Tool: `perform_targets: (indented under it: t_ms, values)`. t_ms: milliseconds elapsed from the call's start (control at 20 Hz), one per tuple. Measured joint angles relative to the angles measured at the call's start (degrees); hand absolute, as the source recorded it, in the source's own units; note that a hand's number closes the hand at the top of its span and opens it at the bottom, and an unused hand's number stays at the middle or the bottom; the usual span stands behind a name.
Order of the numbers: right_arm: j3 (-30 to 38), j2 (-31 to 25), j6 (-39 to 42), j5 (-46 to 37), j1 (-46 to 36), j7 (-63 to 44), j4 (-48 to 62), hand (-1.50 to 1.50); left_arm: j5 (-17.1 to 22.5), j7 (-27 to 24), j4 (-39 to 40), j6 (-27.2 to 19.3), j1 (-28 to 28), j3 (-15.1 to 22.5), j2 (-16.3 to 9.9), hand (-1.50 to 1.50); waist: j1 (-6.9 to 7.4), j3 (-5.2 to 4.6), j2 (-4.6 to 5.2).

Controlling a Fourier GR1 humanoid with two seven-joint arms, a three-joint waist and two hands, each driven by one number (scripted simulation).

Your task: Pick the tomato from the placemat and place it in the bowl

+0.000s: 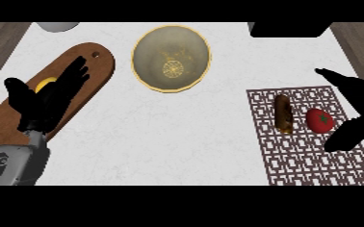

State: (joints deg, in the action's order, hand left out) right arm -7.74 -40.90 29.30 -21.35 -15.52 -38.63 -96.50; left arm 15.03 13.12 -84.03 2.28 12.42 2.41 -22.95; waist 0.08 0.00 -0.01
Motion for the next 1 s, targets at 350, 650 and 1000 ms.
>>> perform_targets:
  t_ms: [350, 650, 1000]
  values:
    - [2.23, 3.43, 1.01, -5.9, -0.68, 3.8, 4.78, -1.5, -1.72, 0.54, 0.46, 1.68, 0.07, -1.88, 1.97, 0.0, 0.03, 0.01, 0.02]
    - [3.89, 6.19, 1.84, -10.1, -0.51, 6.05, 7.29, -1.5, -2.69, 2.09, -0.93, 3.29, 0.21, -3.56, 2.95, 0.0, 0.0, 0.0, 0.0]
    - [5.01, 9.58, 2.05, -14.04, -1.48, 8.49, 12.36, -1.5, -3.82, 3.84, -2.6, 4.46, 0.04, -5.07, 3.96, 0.0, 0.07, 0.0, 0.01]
